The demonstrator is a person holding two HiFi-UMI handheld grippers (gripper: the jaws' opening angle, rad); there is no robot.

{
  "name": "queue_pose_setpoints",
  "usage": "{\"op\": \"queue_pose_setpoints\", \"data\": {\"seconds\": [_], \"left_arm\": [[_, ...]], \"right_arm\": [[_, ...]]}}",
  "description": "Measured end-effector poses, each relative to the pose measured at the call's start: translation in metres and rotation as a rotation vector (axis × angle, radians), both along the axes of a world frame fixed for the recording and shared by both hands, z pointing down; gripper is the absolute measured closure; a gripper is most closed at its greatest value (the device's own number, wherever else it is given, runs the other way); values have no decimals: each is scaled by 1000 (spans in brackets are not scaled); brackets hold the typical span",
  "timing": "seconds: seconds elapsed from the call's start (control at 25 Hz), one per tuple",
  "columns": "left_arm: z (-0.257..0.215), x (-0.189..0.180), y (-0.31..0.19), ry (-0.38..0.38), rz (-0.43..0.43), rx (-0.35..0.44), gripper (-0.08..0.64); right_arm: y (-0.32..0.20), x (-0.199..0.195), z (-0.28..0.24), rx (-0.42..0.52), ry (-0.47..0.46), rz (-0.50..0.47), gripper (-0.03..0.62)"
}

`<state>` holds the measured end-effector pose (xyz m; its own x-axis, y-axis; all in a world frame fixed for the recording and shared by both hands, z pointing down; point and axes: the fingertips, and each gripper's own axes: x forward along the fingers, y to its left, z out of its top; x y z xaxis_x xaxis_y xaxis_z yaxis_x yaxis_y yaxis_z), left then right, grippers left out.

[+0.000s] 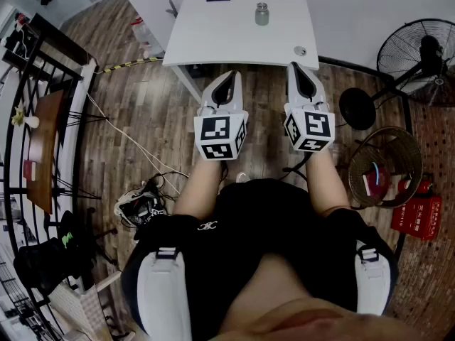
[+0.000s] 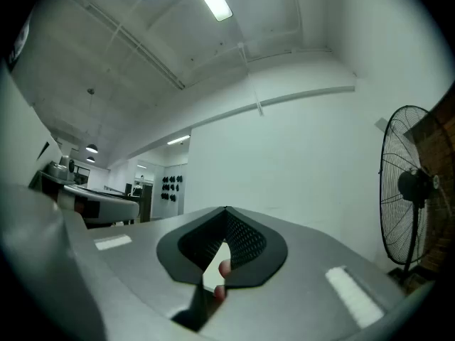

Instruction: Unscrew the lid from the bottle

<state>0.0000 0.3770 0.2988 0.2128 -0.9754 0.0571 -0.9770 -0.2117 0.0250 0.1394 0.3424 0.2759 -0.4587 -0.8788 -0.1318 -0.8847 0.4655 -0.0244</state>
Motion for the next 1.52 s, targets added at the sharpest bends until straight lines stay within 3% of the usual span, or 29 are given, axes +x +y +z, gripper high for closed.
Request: {"op": "queue_pose_setpoints", "data": {"seconds": [0.28, 1.04, 1.36, 1.52], "left_arm": [[0, -5, -11, 6, 6, 3, 508], [9, -53, -45, 16, 65, 14, 508], [11, -60, -81, 5, 62, 30, 508], [19, -63, -119, 10, 62, 23, 508]], "right_arm": [[-9, -4, -2, -6, -46, -1, 592], [-35, -49, 5, 10, -40, 78, 594], [-80, -49, 18, -5, -88, 105, 593], [-114, -53, 24, -1, -69, 106, 592]]}}
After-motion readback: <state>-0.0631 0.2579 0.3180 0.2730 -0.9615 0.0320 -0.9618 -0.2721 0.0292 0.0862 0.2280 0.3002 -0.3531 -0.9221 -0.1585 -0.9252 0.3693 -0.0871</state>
